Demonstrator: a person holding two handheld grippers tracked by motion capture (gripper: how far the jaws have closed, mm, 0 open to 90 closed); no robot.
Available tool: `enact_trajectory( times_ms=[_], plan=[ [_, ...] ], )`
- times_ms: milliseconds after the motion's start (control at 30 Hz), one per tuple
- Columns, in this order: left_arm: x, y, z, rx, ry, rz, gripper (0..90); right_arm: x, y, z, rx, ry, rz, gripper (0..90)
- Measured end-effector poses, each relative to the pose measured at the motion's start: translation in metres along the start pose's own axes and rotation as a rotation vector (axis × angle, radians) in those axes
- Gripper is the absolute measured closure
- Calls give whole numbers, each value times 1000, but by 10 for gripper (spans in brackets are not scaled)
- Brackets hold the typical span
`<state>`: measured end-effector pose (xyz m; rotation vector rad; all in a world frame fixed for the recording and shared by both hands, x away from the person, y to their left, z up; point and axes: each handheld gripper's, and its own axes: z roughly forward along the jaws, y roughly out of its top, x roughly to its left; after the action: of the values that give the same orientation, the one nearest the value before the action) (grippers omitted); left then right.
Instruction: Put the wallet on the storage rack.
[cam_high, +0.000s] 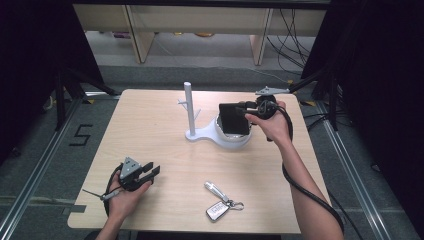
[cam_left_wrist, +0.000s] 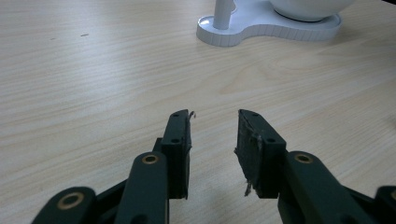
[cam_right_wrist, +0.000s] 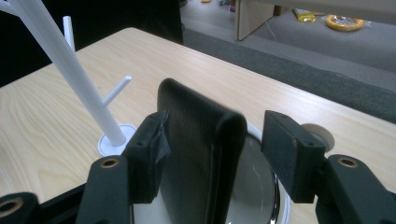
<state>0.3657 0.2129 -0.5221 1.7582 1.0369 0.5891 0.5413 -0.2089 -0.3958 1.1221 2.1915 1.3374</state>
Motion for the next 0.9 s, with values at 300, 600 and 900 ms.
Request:
enact_trajectory(
  times_ms=[300,600,900],
  plan=[
    [-1,-1,0,8,-7,-8,636,-2,16,13,72,51,-75,546],
    [-2,0,0,12,-8,-10,633,0,21,11,132,92,-142,696],
    [-2,0,0,11,-10,-16,624,3,23,9,155,150,-166,777]
  ],
)
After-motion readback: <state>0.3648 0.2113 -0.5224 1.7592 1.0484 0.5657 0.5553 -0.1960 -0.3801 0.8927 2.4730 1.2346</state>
